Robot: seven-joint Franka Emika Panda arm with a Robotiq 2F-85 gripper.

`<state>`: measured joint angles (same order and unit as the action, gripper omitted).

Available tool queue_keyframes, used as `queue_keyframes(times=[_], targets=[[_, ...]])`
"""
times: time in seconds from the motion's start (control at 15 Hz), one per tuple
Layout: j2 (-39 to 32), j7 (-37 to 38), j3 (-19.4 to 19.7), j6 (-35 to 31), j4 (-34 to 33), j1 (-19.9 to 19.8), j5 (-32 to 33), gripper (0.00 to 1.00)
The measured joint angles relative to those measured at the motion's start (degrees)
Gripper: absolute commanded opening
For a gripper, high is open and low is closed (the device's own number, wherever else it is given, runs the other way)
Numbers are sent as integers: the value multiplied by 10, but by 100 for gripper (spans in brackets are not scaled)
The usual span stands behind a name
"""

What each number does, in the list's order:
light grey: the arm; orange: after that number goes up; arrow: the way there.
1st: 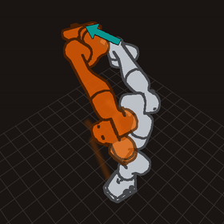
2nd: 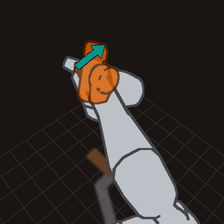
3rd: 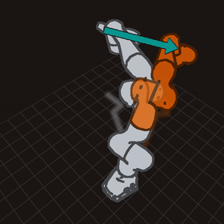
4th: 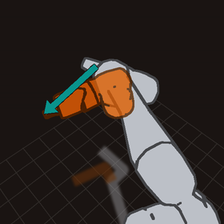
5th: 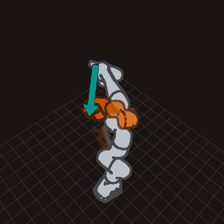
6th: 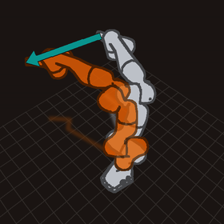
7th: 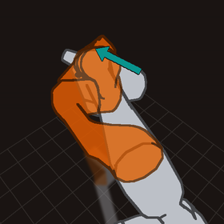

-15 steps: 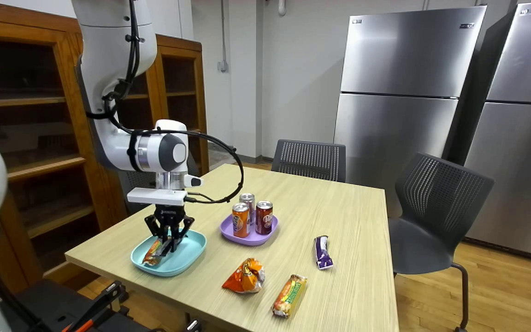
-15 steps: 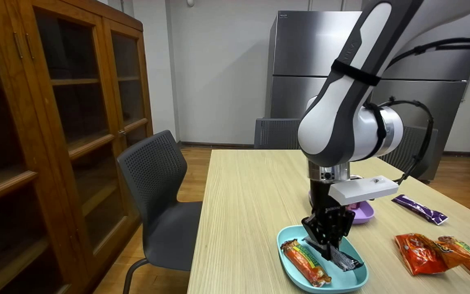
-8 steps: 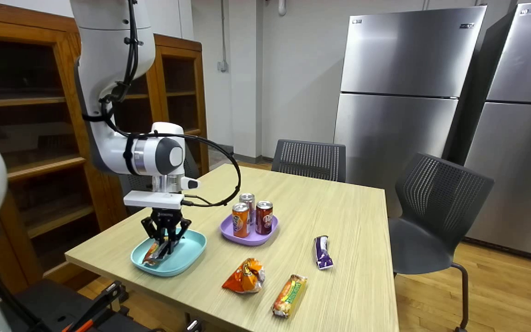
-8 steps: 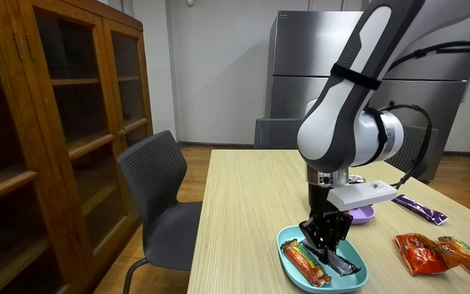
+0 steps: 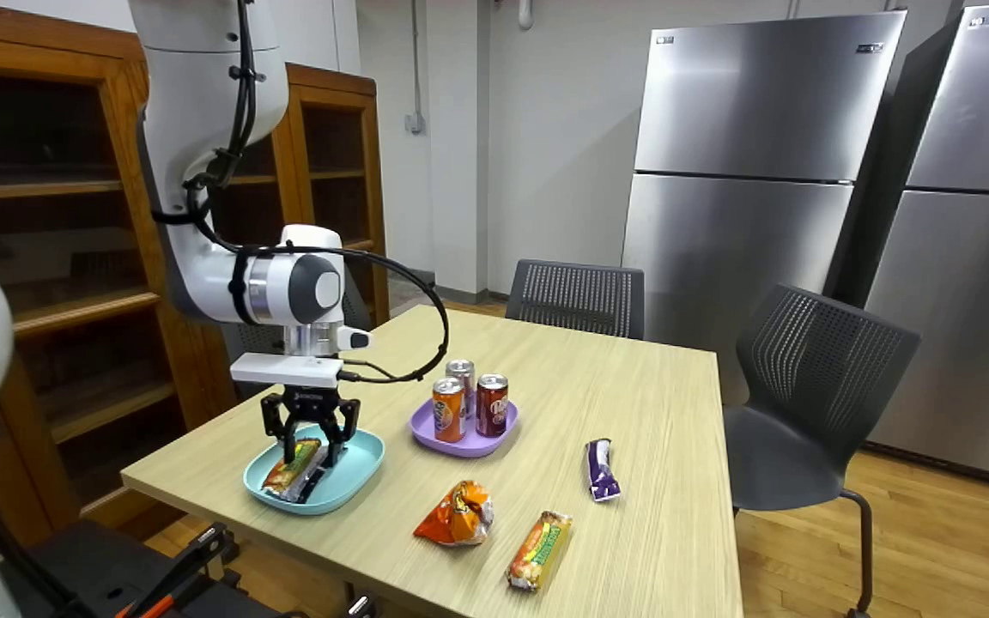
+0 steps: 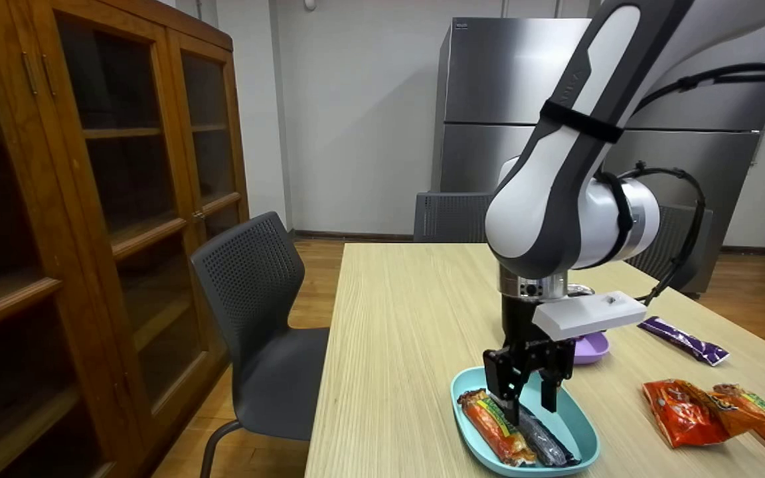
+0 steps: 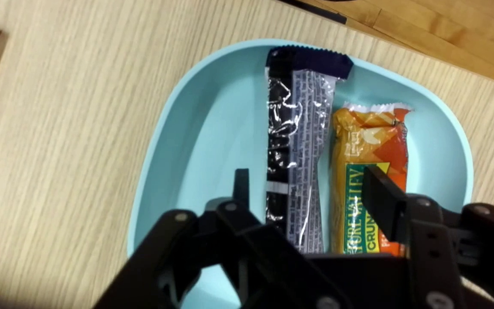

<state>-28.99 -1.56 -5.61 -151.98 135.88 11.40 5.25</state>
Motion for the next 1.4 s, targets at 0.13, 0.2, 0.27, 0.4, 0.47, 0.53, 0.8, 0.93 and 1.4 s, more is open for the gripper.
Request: queue_keyframes(times=[0.13, 0.2, 0.27, 0.4, 0.47, 0.53, 0.8, 0.93, 1.4], targets=[[12, 0, -1, 0, 4, -6, -4, 100], [21, 0, -2, 0, 6, -12, -8, 100], [30, 0, -3, 0, 9, -19, -12, 100], [53, -3, -4, 0, 16, -35, -19, 100], [65, -5, -4, 0, 20, -44, -22, 100], [76, -9, -4, 0, 23, -53, -25, 100], [112, -33, 1, 1, 36, -89, -35, 100], [124, -48, 6, 1, 39, -104, -39, 100], [146, -125, 28, 1, 40, -160, -68, 100]])
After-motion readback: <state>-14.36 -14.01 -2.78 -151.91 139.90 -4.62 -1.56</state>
